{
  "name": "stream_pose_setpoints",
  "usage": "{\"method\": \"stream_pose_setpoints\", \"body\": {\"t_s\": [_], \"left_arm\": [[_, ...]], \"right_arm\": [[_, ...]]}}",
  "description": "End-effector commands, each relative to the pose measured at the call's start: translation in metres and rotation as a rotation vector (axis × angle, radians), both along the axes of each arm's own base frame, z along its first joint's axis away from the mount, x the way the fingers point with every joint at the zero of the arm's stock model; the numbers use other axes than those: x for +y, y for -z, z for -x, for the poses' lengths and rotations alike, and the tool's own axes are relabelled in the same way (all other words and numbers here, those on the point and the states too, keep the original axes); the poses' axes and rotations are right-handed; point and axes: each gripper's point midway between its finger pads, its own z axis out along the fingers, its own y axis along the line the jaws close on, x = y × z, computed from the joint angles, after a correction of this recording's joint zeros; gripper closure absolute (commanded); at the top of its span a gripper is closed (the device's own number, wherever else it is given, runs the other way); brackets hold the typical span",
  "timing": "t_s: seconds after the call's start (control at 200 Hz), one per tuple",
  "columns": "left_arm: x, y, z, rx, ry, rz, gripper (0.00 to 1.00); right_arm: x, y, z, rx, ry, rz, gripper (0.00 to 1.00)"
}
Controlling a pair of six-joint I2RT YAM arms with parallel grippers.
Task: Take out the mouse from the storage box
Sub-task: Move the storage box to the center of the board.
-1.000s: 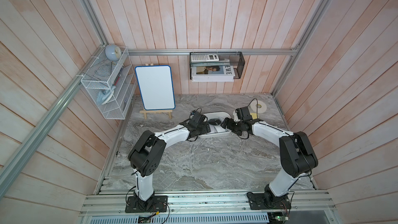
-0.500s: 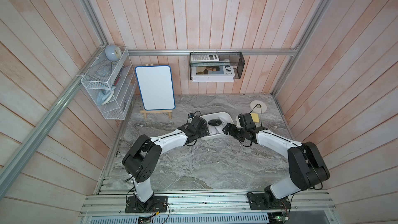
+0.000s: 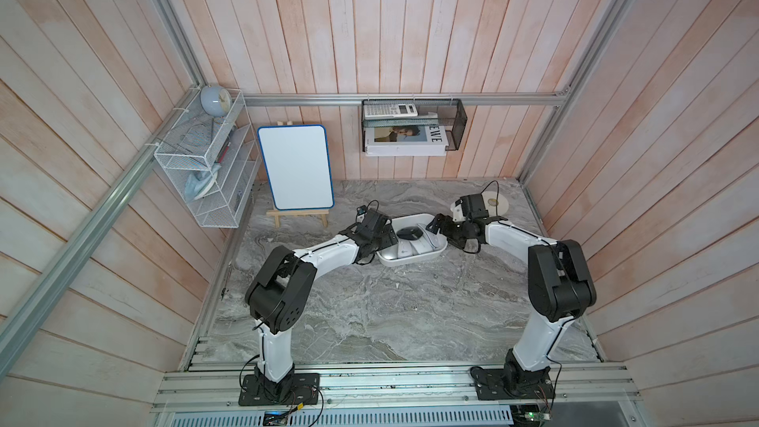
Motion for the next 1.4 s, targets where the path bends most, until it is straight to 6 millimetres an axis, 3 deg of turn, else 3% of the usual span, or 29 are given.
{"method": "stream_pose_setpoints", "body": {"t_s": [0.0,0.265,0.45,0.63,0.79,1.005,1.14,1.395], "left_arm": [[-0.003,0.000,-0.008,0.015,0.004,0.004,0.09],[0.000,0.000,-0.016,0.021,-0.002,0.007,0.09],[0.004,0.004,-0.008,0.030,0.004,0.003,0.09],[0.008,0.006,0.004,0.031,0.012,-0.010,0.09],[0.022,0.000,0.007,0.015,-0.016,-0.050,0.09],[0.037,-0.037,0.030,-0.070,-0.028,-0.240,0.09],[0.022,-0.056,0.046,-0.102,0.073,-0.356,0.09],[-0.004,-0.048,0.047,-0.045,0.205,-0.587,0.09]], "right_arm": [[0.017,0.000,0.007,0.027,-0.070,-0.015,0.10],[0.024,0.004,0.043,0.037,-0.104,0.001,0.10],[0.034,0.007,0.069,0.044,-0.125,-0.010,0.11],[0.041,0.000,0.079,0.023,-0.137,0.000,0.11],[0.015,-0.001,0.075,0.013,-0.076,0.087,0.11],[0.002,-0.012,0.089,-0.010,-0.090,0.126,0.11],[-0.009,-0.017,0.103,-0.037,-0.093,0.169,0.11],[-0.023,-0.019,0.119,-0.066,-0.099,0.215,0.10]]}}
